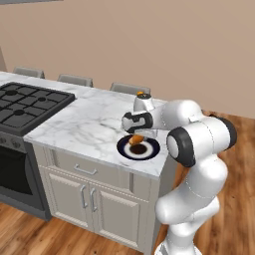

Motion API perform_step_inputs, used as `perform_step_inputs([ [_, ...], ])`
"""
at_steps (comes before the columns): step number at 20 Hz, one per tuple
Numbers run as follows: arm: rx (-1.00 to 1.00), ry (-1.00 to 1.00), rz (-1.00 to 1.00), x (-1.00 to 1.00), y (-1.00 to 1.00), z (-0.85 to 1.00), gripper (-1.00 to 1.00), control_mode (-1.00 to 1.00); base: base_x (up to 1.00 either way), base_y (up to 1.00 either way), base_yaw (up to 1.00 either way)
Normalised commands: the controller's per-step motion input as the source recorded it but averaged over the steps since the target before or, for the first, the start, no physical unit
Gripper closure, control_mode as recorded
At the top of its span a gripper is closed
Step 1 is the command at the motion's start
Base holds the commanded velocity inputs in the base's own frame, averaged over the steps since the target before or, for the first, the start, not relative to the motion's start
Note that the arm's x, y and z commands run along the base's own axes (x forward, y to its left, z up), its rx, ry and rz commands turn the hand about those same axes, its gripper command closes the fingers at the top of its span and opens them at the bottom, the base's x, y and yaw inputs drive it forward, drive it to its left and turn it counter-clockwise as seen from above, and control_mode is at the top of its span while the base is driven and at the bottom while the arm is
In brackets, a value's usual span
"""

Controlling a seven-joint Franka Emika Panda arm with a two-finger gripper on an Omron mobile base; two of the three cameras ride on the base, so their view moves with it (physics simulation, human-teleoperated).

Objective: Pick the hotdog bun from the counter and place it in the microwave. Then turn on the microwave.

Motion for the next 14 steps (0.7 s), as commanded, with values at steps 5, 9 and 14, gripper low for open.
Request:
perform_step_inputs([
  [5,0.0,0.0,0.0,-0.29,-0.11,0.28,1.0,-1.0,0.0,0.0,0.0],
  [9,0.01,0.0,0.0,-0.33,-0.14,0.28,1.0,-1.0,0.0,0.0,0.0],
  [14,0.02,0.0,0.0,-0.39,-0.12,0.21,1.0,-1.0,0.0,0.0,0.0],
])
